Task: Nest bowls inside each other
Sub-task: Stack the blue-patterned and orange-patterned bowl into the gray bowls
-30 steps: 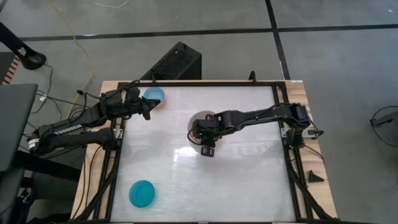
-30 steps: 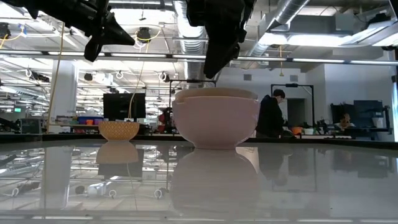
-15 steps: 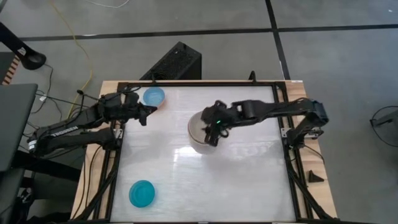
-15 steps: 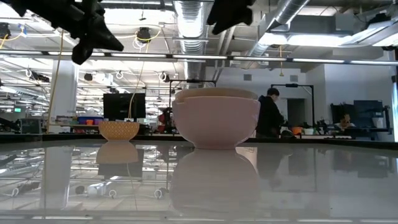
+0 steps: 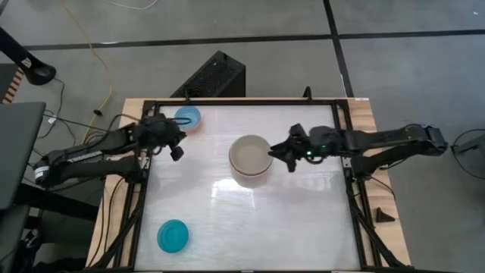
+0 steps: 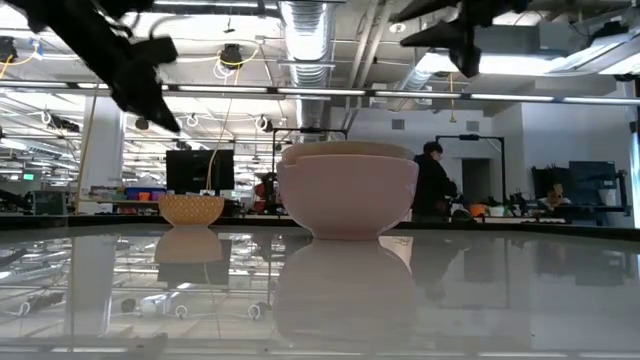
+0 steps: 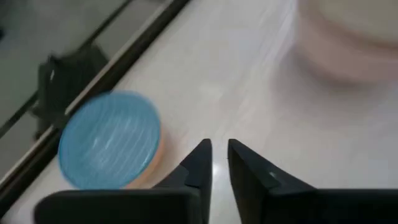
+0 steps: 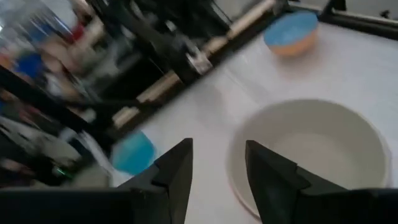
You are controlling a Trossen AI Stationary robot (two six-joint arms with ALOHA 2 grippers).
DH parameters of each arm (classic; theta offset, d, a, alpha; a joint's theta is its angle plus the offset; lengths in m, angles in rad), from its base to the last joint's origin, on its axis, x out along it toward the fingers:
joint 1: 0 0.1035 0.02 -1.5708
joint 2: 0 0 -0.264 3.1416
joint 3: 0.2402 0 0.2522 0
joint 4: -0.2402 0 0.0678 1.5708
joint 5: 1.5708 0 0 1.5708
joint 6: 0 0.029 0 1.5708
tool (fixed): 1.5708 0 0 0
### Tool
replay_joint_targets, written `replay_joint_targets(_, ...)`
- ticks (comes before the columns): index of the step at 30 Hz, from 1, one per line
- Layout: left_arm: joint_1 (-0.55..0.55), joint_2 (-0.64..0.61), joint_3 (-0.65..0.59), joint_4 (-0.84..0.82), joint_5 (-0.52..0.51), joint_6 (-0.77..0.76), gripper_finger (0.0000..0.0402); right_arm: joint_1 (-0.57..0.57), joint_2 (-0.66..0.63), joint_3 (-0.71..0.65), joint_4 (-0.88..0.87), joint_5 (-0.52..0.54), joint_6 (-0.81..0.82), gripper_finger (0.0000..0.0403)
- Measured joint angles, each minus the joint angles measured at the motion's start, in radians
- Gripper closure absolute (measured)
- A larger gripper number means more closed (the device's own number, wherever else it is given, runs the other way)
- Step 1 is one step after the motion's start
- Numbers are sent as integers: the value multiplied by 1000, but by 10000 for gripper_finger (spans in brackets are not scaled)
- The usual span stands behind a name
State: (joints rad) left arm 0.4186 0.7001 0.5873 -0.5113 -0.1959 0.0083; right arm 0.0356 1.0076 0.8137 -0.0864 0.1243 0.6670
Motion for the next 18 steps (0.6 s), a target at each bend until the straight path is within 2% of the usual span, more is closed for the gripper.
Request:
replay_joint_targets(3,51,91,0,11,14,17,329,4,-71,-53,70,1,32,225)
replay_joint_targets(9,185,253,2,70,100,57,286,19,-134,-65,66,5,51,225)
replay_joint_targets(13,253,341,30,84,166,87,275,37,-131,-65,58,5,51,225)
replay_joint_targets(18,306,434,89,88,174,146,274,53,-108,-65,29,6,66,226)
